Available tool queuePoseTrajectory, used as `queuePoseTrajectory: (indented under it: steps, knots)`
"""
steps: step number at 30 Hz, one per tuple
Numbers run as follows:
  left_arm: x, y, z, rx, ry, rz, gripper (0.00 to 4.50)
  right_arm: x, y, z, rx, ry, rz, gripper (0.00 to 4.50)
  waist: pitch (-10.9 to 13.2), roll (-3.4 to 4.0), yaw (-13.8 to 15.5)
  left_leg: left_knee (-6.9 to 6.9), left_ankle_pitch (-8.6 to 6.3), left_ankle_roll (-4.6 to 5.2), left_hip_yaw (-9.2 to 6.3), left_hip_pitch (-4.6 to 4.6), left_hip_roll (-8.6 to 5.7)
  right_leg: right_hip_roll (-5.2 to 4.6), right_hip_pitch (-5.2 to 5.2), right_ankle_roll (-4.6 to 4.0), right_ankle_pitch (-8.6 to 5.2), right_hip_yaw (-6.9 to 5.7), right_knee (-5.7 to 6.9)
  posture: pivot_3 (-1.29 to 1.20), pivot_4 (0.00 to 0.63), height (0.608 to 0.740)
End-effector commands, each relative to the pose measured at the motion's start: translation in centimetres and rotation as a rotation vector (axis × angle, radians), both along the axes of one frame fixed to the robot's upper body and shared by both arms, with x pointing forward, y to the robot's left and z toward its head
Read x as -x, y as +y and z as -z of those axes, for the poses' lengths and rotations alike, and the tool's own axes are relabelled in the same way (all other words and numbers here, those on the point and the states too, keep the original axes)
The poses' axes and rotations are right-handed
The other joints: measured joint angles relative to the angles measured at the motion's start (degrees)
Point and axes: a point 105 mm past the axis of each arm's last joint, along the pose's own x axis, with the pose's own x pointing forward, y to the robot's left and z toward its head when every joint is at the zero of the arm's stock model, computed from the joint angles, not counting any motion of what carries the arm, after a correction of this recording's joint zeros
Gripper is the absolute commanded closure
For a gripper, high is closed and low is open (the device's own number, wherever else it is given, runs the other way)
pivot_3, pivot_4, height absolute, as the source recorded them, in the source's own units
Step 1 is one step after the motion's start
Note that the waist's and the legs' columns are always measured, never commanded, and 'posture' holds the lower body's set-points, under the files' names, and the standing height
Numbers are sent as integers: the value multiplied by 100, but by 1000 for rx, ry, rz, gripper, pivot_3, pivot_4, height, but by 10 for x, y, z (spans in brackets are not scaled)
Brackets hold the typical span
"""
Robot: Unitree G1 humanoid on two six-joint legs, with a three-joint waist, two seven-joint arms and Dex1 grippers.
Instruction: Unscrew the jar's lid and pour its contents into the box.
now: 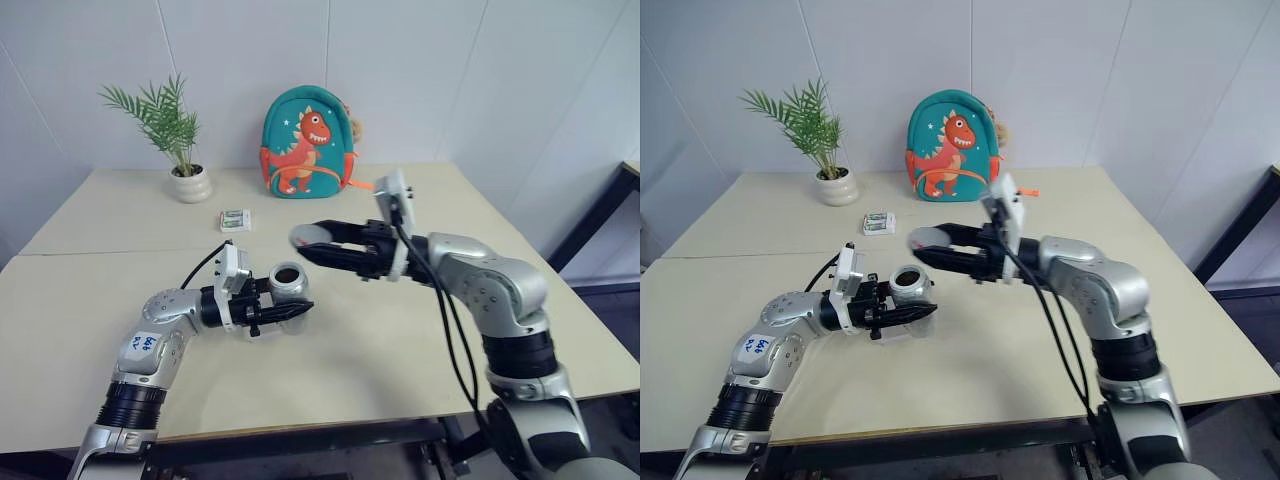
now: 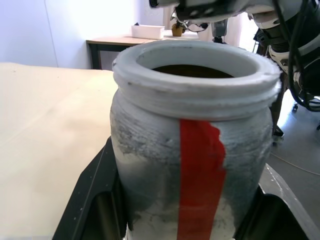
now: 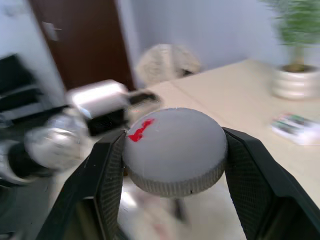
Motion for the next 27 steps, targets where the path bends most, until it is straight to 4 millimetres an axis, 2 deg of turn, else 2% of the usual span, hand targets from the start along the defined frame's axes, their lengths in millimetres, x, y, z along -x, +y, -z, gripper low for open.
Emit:
queuePoseTrajectory:
  steps: [1,4,7,8,11,14,19,25,26,27]
  knots:
    - [4,5,-10,34,-6,-3,2477,-16,-45,-3,-69,-24,175,1970,0,0,21,0,0,1,1,0,0,0,2,1,1,1,-4,0,150,740]
    - [3,9,-9,31,1,-14,2477,-28,-77,14,-77,8,305,1970,0,0,10,-2,-1,2,4,-1,0,1,-1,2,1,4,-4,0,150,740]
    - [2,11,-9,36,0,-22,2477,-51,-115,47,-57,43,522,1970,0,0,-17,-4,-1,2,4,4,0,2,2,2,1,4,-3,0,150,740]
    - [2,10,-10,40,-1,-23,2477,-57,-125,64,-19,46,593,1970,0,0,-20,-4,-1,2,5,5,0,2,3,2,1,6,-3,0,150,740]
    - [-2,10,-14,64,32,-40,2477,-66,-143,108,87,41,710,1970,0,0,-26,-2,0,2,9,6,-2,3,6,5,3,12,-6,0,150,740]
    - [-5,9,-19,95,63,-43,2477,-74,-154,134,81,50,804,1970,0,0,-72,-2,0,2,22,7,-2,3,2,12,7,25,-5,0,150,740]
    - [-8,10,-23,87,49,-71,2477,-81,-155,146,66,47,830,1970,0,0,-81,-2,1,1,30,16,-2,7,3,16,9,35,2,0,150,740]
    - [-9,12,-24,85,40,-95,2477,-82,-151,144,49,50,791,1970,0,1,-67,1,1,-1,30,18,-2,7,5,17,10,37,5,0,150,740]
    - [-11,13,-23,77,34,-111,2477,-81,-150,142,47,44,775,1234,0,0,-65,1,1,-1,30,18,-2,7,4,17,10,37,5,0,150,740]
    - [-11,14,-23,74,30,-120,2477,-80,-149,139,48,35,758,989,0,1,-65,1,1,-1,30,18,-2,7,4,17,10,37,5,0,150,740]
